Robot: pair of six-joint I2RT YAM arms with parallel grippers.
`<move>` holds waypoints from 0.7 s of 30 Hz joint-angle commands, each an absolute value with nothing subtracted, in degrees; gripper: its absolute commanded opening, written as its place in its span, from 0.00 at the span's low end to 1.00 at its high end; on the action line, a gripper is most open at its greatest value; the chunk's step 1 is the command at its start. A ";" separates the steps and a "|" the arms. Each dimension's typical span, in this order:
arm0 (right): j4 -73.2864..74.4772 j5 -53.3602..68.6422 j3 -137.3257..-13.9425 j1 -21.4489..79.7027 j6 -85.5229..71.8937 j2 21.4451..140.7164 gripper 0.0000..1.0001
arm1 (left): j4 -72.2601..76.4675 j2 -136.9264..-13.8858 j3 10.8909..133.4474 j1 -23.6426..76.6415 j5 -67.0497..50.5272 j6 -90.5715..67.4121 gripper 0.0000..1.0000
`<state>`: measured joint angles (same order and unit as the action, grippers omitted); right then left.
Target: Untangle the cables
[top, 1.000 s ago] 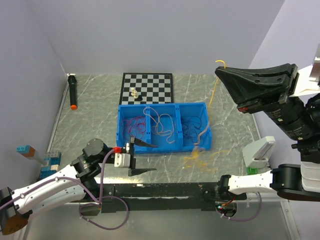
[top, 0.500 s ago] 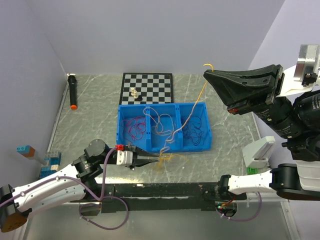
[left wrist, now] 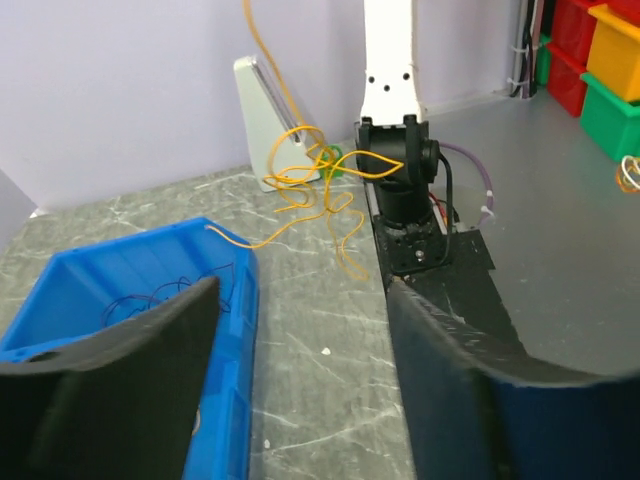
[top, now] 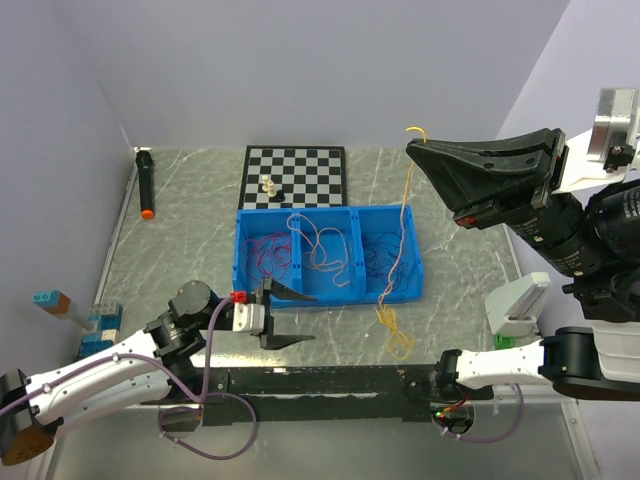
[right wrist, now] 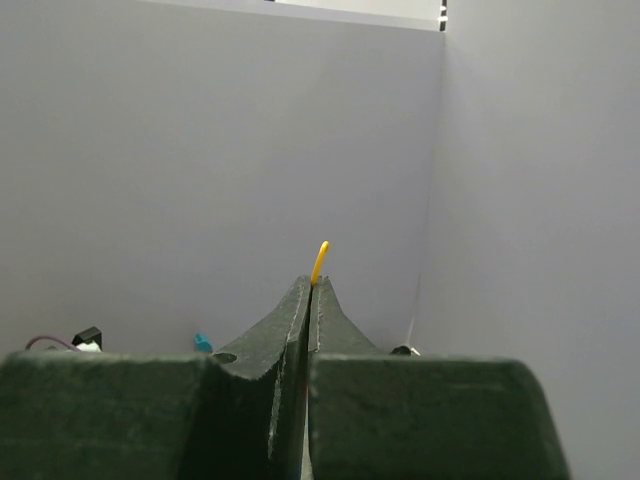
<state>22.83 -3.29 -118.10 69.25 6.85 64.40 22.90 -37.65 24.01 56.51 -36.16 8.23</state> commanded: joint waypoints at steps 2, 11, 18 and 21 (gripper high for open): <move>20.74 -1.41 -121.28 69.52 6.15 66.09 0.00 | 24.96 -38.23 22.59 56.78 -38.24 9.05 0.78; 19.25 2.28 -121.20 69.61 3.87 67.24 0.00 | 31.55 -40.34 21.79 57.04 -33.32 15.72 0.95; 19.34 2.99 -120.94 69.70 2.90 67.85 0.00 | 28.48 -40.52 23.91 57.74 -33.57 20.74 0.84; 19.51 3.08 -120.85 69.61 2.90 67.85 0.00 | 29.09 -39.73 22.86 57.74 -32.96 18.90 0.68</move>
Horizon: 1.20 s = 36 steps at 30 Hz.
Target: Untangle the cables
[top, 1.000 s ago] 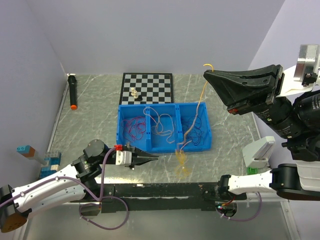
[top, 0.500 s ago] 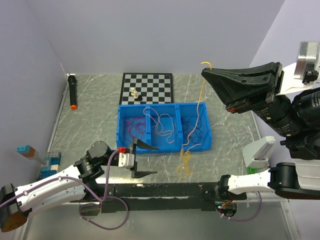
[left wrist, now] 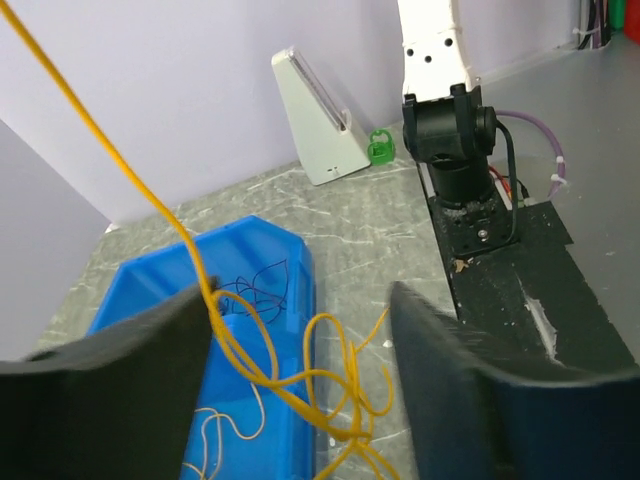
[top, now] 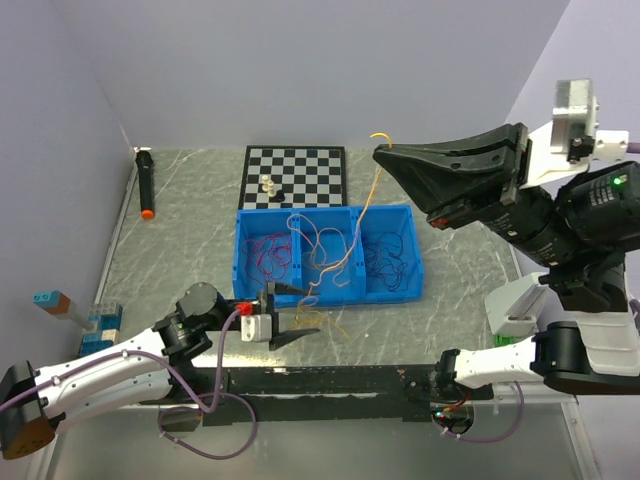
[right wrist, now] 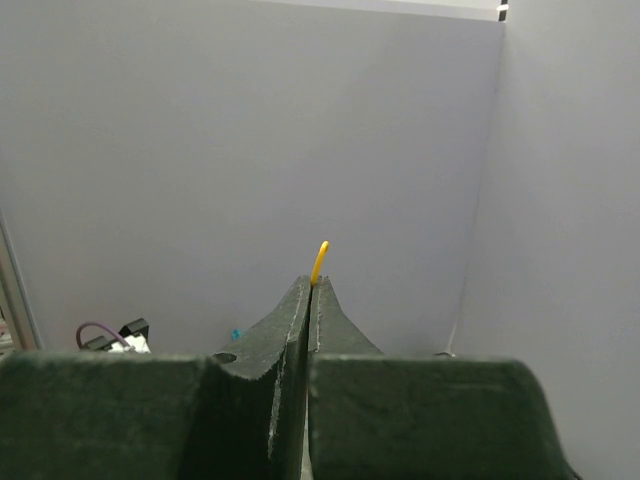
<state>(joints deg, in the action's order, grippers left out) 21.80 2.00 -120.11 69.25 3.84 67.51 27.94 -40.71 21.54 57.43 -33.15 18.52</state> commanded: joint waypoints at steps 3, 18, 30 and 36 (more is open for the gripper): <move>20.12 2.81 -121.64 69.61 3.25 67.85 0.00 | 27.78 -39.20 22.41 57.74 -32.96 19.07 0.54; 21.71 2.90 -126.12 69.61 4.75 69.61 0.00 | 23.03 -37.09 21.36 57.74 -35.86 18.99 0.58; 21.89 3.69 -128.32 69.61 5.01 70.84 0.00 | 23.20 -37.35 20.21 57.74 -37.88 18.64 0.63; 21.53 4.13 -128.76 69.61 5.01 71.54 0.00 | 24.69 -38.67 20.83 57.74 -39.11 10.39 0.71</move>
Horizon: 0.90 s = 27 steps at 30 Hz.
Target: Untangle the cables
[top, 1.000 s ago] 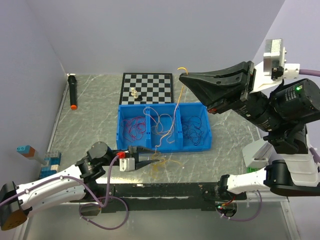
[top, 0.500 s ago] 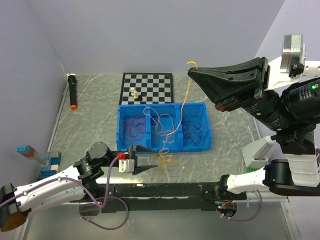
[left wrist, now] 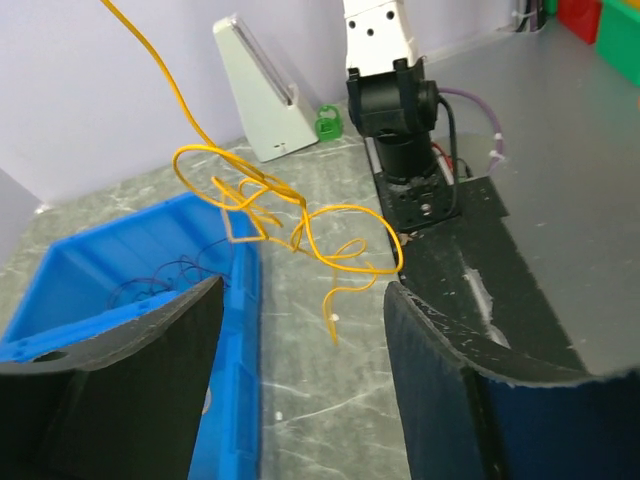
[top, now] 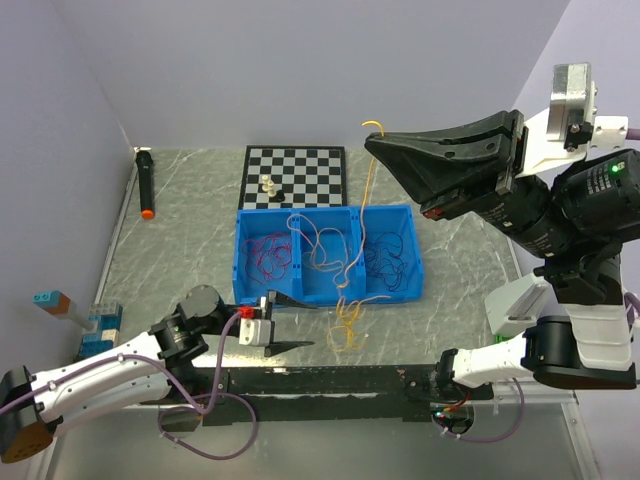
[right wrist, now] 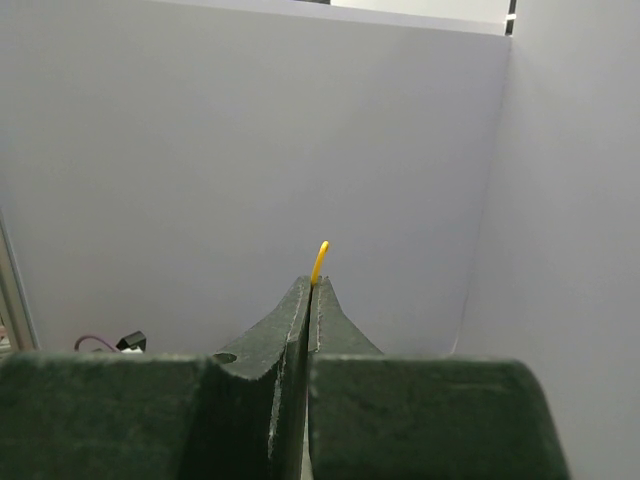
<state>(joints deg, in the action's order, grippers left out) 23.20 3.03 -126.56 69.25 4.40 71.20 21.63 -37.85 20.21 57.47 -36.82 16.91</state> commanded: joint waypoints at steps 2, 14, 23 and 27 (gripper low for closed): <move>21.27 4.22 -128.76 69.61 5.01 71.63 0.00 | 24.17 -39.28 21.36 57.83 -40.42 6.70 0.74; 21.09 4.75 -129.81 69.61 5.10 71.81 0.00 | 20.39 -39.46 19.25 58.80 -36.65 -7.30 0.43; 23.29 4.22 -133.24 69.61 6.50 73.12 0.00 | 18.73 -37.36 18.11 58.89 -37.88 -2.55 0.33; 23.56 4.22 -133.60 69.61 6.50 73.21 0.00 | 18.28 -36.74 18.02 58.80 -38.05 -1.32 0.38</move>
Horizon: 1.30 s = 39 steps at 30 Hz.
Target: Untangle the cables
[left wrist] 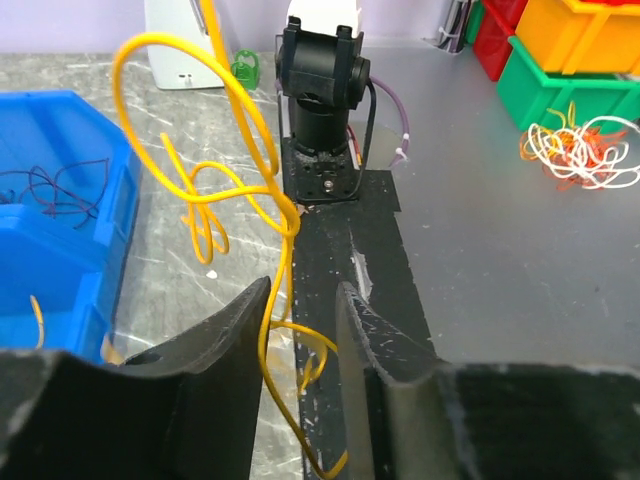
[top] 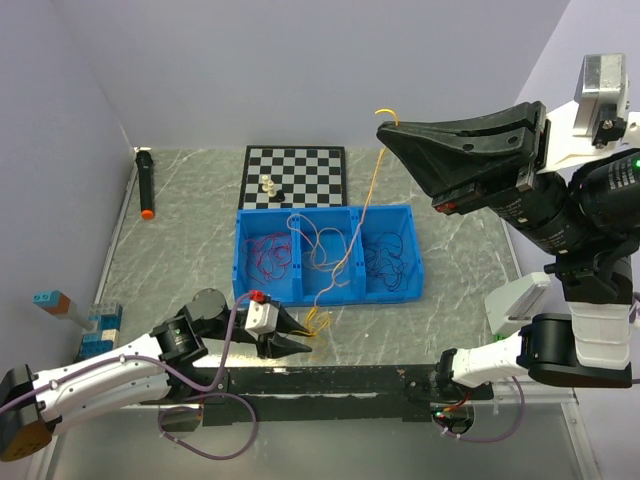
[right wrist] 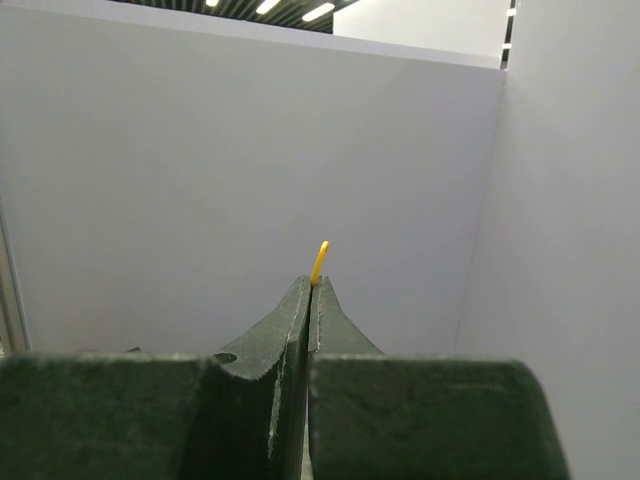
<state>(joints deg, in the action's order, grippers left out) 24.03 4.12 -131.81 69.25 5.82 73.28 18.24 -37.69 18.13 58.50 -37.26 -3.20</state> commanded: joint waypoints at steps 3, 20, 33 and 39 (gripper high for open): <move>23.03 4.13 -132.63 69.61 6.50 72.86 0.00 | 18.72 -36.65 18.02 58.80 -37.97 -1.14 0.23; 26.01 -2.64 -129.82 69.61 10.37 68.38 0.00 | 13.36 -33.05 18.02 55.90 -40.87 4.31 0.38; 24.96 -2.29 -127.53 69.61 9.58 67.32 0.00 | 18.18 -33.31 17.32 54.93 -40.43 1.33 0.24; 24.87 -2.64 -127.44 69.61 10.02 68.55 0.00 | 22.06 -34.63 17.67 54.84 -40.16 -6.41 0.61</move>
<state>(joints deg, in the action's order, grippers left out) 26.22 -2.15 -127.15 69.25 9.72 66.98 16.95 -33.91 17.56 55.05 -39.83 -0.60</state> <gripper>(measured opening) 0.008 0.575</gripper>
